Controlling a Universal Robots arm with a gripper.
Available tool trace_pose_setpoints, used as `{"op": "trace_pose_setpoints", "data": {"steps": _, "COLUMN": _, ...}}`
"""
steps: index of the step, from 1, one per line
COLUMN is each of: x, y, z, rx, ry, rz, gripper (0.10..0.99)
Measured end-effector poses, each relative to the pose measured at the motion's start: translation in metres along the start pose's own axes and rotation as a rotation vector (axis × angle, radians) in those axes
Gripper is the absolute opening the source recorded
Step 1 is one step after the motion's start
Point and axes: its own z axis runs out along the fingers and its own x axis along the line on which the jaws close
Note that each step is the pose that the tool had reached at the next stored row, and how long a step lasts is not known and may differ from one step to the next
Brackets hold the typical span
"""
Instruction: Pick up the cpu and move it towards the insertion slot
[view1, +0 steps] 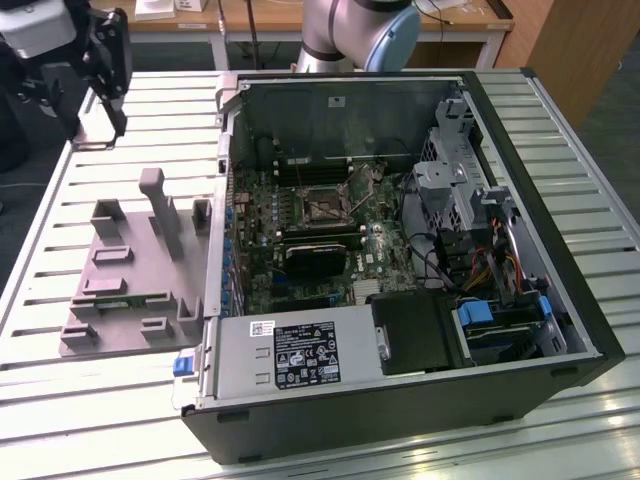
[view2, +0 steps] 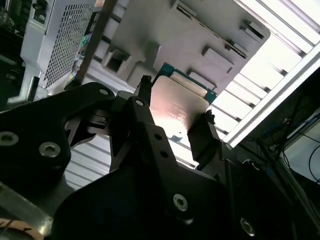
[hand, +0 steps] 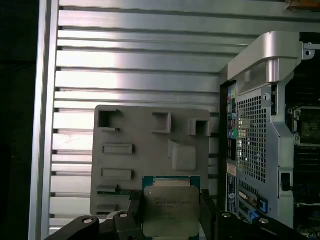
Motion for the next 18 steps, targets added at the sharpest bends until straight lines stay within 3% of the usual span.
{"op": "trace_pose_setpoints", "data": {"steps": 18, "x": -0.0819, "y": -0.0008, "z": 0.0032, "rx": 0.000, "ry": 0.0111, "rz": 0.001, "gripper": 0.541}}
